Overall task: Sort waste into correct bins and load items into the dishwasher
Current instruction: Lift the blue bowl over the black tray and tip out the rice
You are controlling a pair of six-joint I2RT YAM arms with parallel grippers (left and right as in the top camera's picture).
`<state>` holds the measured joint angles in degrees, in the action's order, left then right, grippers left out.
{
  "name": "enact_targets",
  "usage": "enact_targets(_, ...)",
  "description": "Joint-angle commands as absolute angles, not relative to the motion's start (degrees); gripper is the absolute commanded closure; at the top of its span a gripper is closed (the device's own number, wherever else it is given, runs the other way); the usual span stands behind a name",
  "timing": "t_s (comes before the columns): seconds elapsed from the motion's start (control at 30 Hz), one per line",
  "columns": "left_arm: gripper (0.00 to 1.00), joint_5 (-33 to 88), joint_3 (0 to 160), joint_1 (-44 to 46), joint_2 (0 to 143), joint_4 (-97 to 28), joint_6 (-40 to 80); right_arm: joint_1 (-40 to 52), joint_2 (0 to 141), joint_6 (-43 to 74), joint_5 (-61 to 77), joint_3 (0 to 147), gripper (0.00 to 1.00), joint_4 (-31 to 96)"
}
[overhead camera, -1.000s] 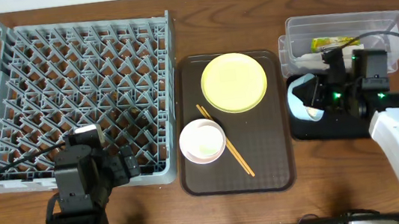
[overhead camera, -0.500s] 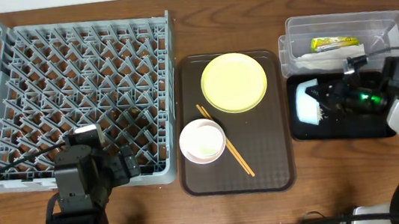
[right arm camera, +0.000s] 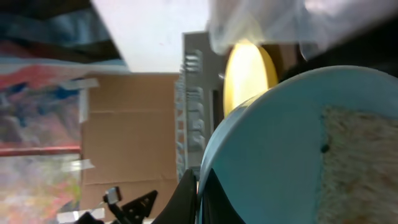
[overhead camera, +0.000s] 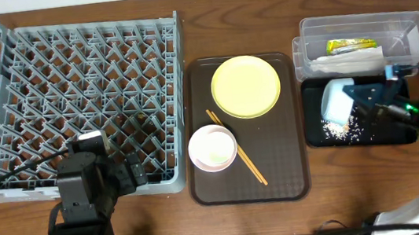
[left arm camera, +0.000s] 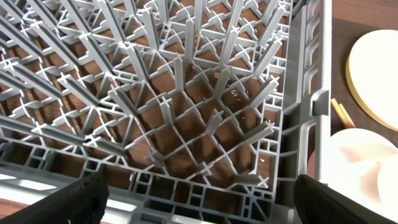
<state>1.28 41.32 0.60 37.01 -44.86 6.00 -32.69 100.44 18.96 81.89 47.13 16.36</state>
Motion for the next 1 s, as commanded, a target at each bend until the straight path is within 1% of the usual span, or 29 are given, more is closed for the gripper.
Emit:
enact_targets(0.0, 0.03, 0.8, 42.6, 0.8, 36.9, -45.0, 6.3, -35.9, 100.6, 19.9, 88.6, 47.0, 0.99, 15.8)
enact_targets(0.23, 0.03, 0.8, 42.6, 0.8, 36.9, -45.0, 6.3, -42.4, 100.6, 21.6, 89.3, 47.0, 0.99, 15.6)
enact_targets(0.47, 0.02, 0.8, 42.6, 0.8, 36.9, -45.0, 6.3, -47.6, 100.6, 26.0, 89.3, 47.0, 0.99, 13.9)
enact_targets(0.77, 0.03, 0.8, 42.6, 0.8, 36.9, -45.0, 6.3, -44.8, 100.6, 25.9, 88.9, 47.0, 0.99, 13.9)
enact_targets(0.97, 0.03, 0.8, 42.6, 0.8, 36.9, -45.0, 6.3, -41.3, 100.6, 25.9, 85.4, 47.0, 0.99, 13.9)
